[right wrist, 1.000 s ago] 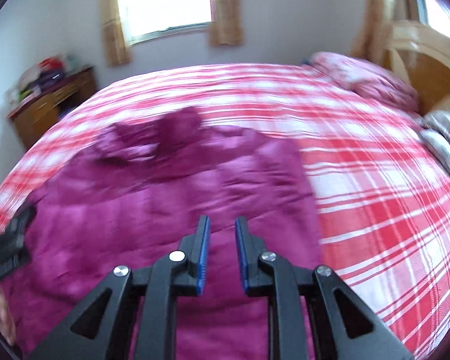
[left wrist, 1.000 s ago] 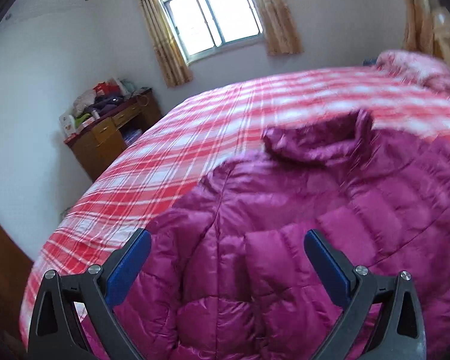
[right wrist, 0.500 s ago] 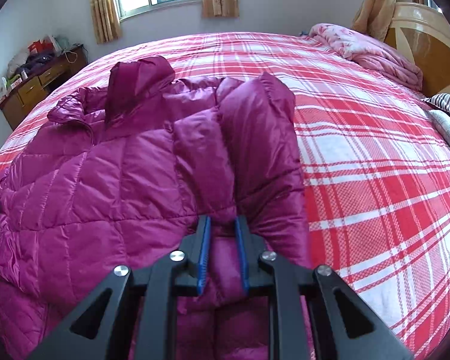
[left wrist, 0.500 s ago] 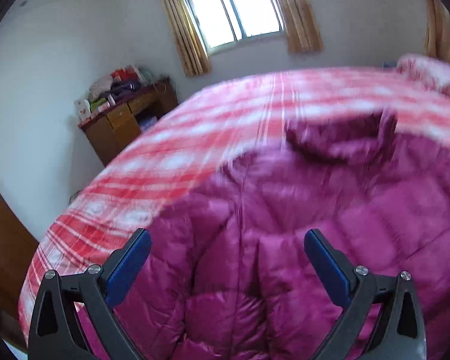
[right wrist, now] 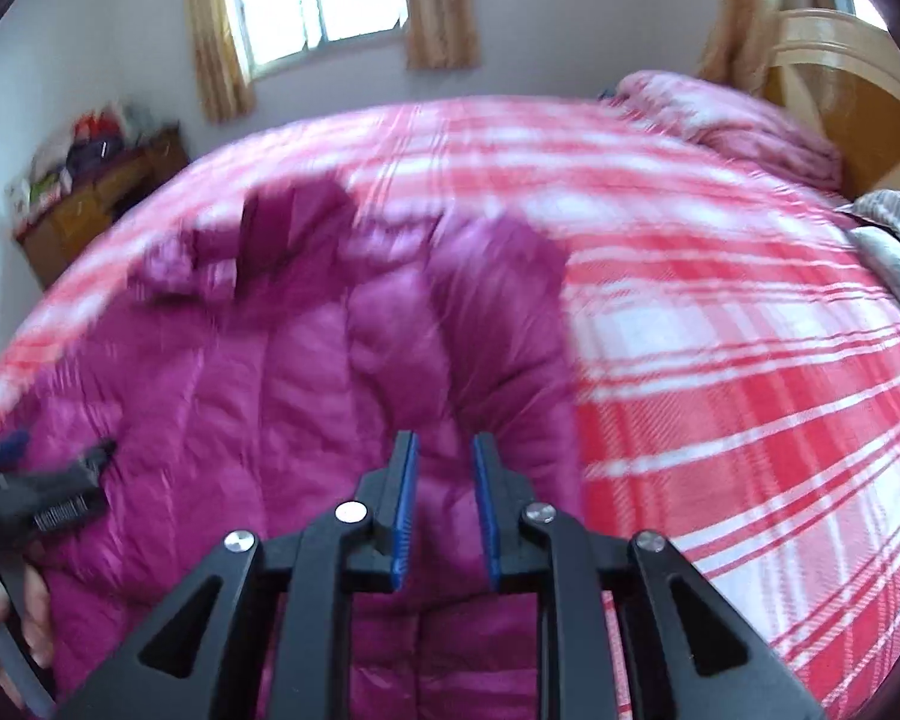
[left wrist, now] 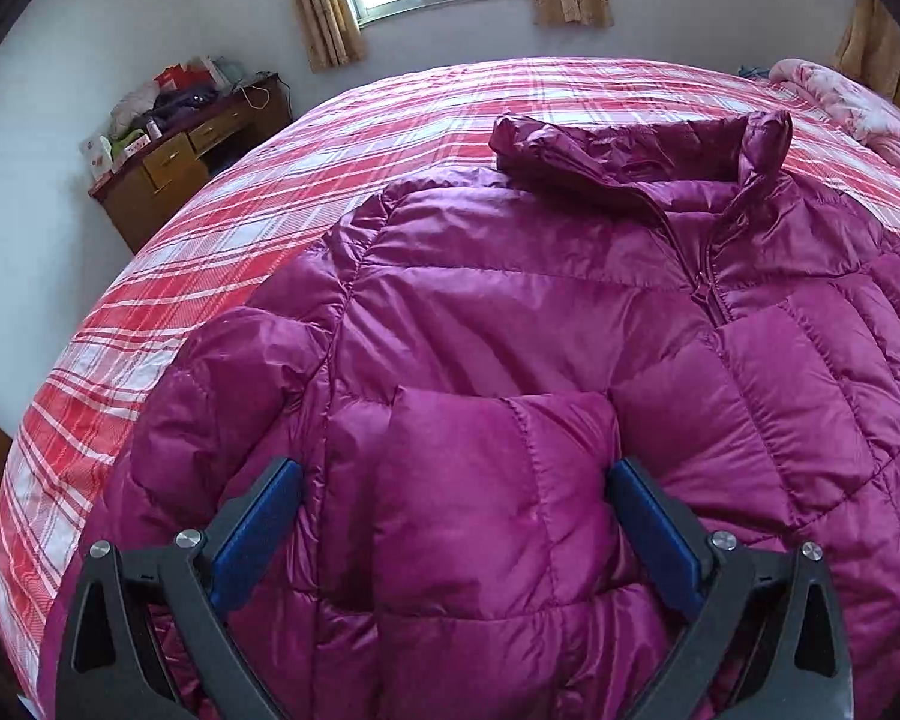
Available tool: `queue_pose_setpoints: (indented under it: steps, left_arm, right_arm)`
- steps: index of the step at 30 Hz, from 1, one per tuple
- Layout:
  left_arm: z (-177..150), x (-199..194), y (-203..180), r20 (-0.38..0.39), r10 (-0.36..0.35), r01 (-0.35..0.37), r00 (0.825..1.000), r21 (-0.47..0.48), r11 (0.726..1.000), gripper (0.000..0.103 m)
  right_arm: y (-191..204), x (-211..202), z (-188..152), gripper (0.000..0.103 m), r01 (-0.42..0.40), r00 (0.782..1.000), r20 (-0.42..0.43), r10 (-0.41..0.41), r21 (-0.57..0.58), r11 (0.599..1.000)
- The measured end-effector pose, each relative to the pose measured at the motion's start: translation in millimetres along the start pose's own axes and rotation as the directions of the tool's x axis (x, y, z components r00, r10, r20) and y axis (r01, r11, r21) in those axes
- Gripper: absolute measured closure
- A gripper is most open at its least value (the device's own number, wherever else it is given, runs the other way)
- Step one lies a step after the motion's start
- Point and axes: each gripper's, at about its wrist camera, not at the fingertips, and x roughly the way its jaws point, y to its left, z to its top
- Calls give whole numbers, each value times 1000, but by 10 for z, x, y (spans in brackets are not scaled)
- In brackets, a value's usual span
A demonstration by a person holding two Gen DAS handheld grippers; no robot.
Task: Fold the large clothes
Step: 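Open the right gripper and withdraw it from the folded sleeve, then move the left gripper to the cuff of the other sleeve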
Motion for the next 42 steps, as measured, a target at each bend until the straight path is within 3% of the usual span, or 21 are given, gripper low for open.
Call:
queue_pose_setpoints:
  steps: [4,8,14,27,34,35,37,39,42]
  left_arm:
    - [-23,-5,9,6,-4,4,1000,-14,1000,1]
    - [-19,25,57,1,-25,25,1000,-45,999,1]
    - [-10,61,118,-10,-46,45,999,-79,996,1]
    - [11,90,101,-11,-46,45,999,-81,996,1]
    - [9,89,88,-9,-39,38,999,-76,996,1]
    - [7,90,91,-10,-40,39,999,-77,996,1]
    - [7,92,90,-10,-41,40,999,-78,996,1]
    - [3,89,88,-9,-41,40,999,-78,996,1]
    - [1,87,89,-9,-40,39,999,-77,996,1]
  right_arm:
    - [46,40,290,81,9,998,55,-9,6,1000]
    - [48,437,455,81,-30,1000,0,30,37,999]
    - [-45,850,310,81,-29,992,-117,36,60,998]
    - [-73,935,275,82,-32,988,-147,41,66,997]
    - [76,907,302,81,44,987,-152,-47,-27,999]
    - [107,861,317,78,53,987,-147,-60,-45,998]
    - [168,716,326,45,46,991,-126,-53,-60,997]
    - [266,452,313,30,39,997,-60,-42,-64,997]
    - [486,201,243,29,-8,1000,-29,5,-111,994]
